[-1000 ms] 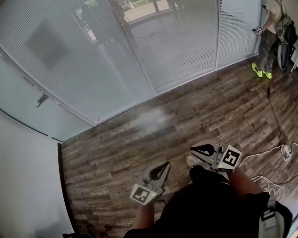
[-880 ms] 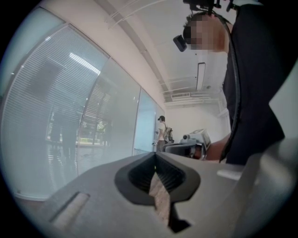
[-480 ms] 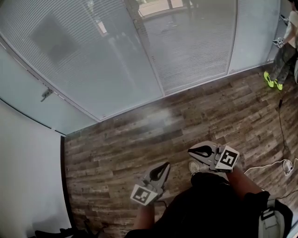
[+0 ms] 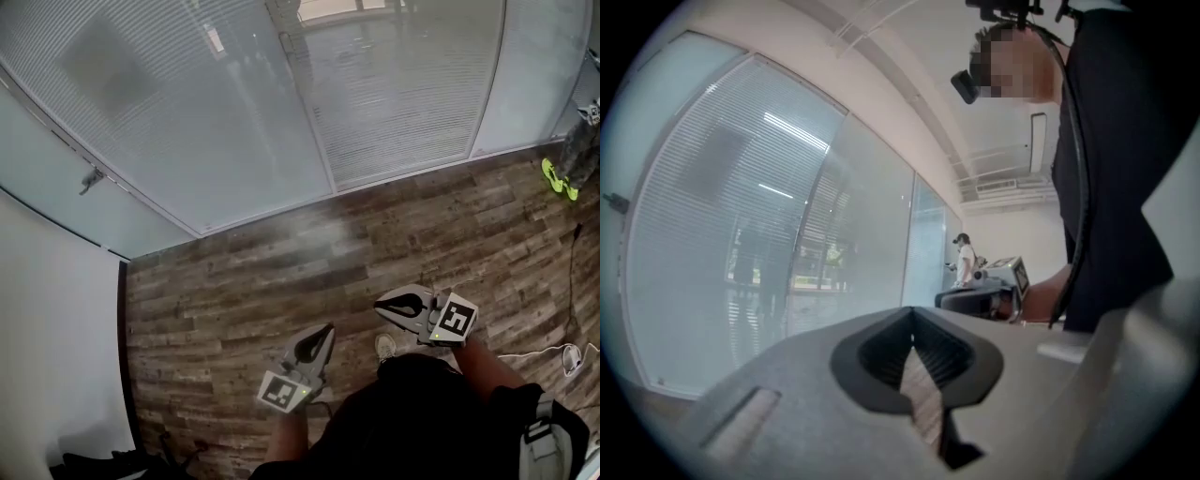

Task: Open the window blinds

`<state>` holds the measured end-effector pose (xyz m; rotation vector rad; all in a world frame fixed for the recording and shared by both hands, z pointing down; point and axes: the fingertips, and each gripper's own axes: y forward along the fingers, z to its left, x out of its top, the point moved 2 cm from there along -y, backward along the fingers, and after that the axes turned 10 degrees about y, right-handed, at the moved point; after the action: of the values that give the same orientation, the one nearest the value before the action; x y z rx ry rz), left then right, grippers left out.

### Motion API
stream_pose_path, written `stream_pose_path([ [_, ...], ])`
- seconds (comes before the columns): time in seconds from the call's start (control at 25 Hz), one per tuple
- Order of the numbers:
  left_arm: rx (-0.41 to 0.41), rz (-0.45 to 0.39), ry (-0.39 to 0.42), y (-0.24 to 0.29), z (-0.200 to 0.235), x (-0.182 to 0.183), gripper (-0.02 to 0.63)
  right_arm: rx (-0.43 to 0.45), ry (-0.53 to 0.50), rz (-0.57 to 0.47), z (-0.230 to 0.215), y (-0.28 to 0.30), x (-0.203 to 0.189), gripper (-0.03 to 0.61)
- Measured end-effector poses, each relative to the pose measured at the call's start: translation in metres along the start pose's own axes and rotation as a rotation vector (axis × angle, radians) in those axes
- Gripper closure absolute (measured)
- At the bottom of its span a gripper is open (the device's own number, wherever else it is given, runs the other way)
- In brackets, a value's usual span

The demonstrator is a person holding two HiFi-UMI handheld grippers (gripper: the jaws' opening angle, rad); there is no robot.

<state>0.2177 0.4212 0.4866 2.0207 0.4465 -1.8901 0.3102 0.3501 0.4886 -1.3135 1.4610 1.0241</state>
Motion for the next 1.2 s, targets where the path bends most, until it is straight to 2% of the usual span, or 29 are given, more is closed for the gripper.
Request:
stream_pose_path([
  [0.48,0.098,0.019,0.027,0.041,0.041,-0.005,0.609,0.04,-0.006,0.007,-0.065,-0.006,0.015,0.572],
  [0.68,0.122,0.026,0.045,0.051,0.048,-0.003,0.609,0.083,-0.025,0.016,-0.072,-0.002,0.02,0.572],
  [1.0,0.135,0.028,0.063,0.056,0.055,-0.001,0.609,0.103,-0.001,0.005,-0.078,0.002,0.023,0.572],
  [1.2,0.123,0.028,0.077,0.064,0.051,0.001,0.61,0.104,-0.028,0.002,-0.081,-0.003,0.024,0.572],
])
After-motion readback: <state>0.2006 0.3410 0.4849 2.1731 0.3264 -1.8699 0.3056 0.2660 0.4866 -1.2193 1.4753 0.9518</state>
